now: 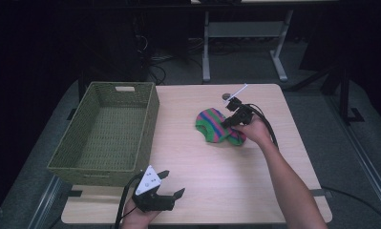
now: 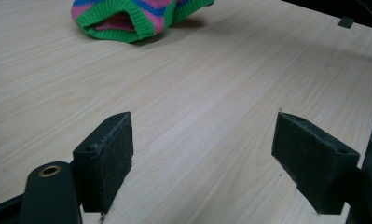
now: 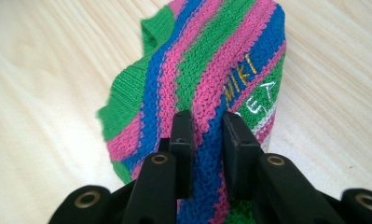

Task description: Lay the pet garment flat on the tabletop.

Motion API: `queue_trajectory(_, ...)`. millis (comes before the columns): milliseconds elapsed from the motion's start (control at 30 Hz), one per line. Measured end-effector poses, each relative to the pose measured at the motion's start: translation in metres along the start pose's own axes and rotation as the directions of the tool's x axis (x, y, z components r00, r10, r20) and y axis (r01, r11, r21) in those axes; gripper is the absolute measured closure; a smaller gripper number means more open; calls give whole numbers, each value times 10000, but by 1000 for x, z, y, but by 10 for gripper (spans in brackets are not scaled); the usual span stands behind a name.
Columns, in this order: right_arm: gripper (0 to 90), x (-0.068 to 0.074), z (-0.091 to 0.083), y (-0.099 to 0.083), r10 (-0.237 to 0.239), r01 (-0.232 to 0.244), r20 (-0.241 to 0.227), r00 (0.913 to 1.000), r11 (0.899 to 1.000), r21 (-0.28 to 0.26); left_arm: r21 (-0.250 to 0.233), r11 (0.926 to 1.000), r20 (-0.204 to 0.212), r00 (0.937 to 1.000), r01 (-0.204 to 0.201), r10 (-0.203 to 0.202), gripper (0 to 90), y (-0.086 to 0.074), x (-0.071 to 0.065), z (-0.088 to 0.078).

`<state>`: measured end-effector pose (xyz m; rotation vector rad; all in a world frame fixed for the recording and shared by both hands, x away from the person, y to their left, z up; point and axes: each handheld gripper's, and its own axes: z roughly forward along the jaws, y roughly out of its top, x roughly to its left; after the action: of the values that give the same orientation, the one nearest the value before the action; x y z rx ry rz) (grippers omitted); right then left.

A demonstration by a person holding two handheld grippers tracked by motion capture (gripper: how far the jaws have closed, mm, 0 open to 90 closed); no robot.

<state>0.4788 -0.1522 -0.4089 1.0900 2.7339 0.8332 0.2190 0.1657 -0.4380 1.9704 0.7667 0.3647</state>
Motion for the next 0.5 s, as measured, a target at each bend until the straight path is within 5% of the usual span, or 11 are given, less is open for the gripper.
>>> queue_trajectory(133,754,0,-14,-4,220,-253,-605,9979,9982,-541,18,10000,27,10000,-31,31,202,0,-1,0)
queue_trajectory(500,753,8,-31,-5,26,-118,-982,9952,9956,-928,-106,9999,-82,9999,117,-118,202,-1,2,-3)
